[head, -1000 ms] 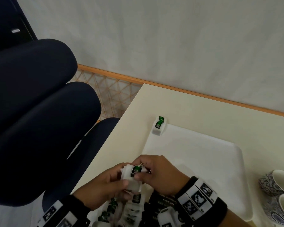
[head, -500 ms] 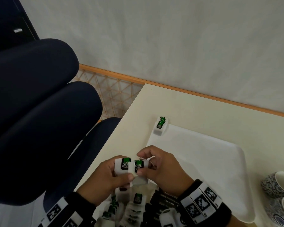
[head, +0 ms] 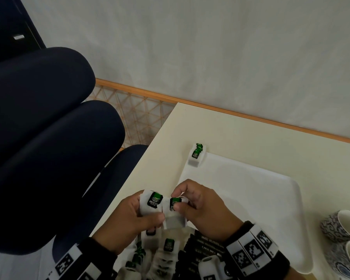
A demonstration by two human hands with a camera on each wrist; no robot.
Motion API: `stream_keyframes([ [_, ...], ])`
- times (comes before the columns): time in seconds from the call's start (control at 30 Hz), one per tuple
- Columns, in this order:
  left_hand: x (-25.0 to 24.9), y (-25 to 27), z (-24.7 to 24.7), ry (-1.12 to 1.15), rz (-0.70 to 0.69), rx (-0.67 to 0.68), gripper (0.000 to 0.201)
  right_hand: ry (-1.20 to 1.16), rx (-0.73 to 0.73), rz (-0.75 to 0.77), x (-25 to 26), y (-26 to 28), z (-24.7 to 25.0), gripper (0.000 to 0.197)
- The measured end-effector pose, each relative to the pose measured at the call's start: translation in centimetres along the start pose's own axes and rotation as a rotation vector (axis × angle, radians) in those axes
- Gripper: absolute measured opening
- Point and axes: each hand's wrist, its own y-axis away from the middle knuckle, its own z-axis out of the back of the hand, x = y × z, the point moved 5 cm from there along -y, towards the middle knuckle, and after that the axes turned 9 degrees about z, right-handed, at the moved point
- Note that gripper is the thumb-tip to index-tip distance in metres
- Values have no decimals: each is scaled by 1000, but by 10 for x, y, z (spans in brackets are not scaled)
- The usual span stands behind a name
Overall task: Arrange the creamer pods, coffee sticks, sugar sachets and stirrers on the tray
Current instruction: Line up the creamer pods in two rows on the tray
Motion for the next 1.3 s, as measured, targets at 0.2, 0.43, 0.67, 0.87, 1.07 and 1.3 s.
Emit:
stream_keyframes([
  [0.2,-5,3,0,-23,-12,-64,12,3,-43,-26,-3,-1,7,18],
  [0.43,1,2,16,-25,-26,-260,13,47,-42,-1,4,2,23,23],
  [0.67,-13,7,1,-44,-84,-163,24,10,80,16,12,-2,11,11],
  [0.87,-17,8,-6,-86,-113,-69,22,-9,10,-41,3,-11,2,8],
  [1.07,-7,4,-3,-85,-83,-77,25,-35,-88,-54,-2,-9,7,14],
  [1.3,6,-5,1,8,45,-88,27,-64,41,-47,6,-4,9,21],
])
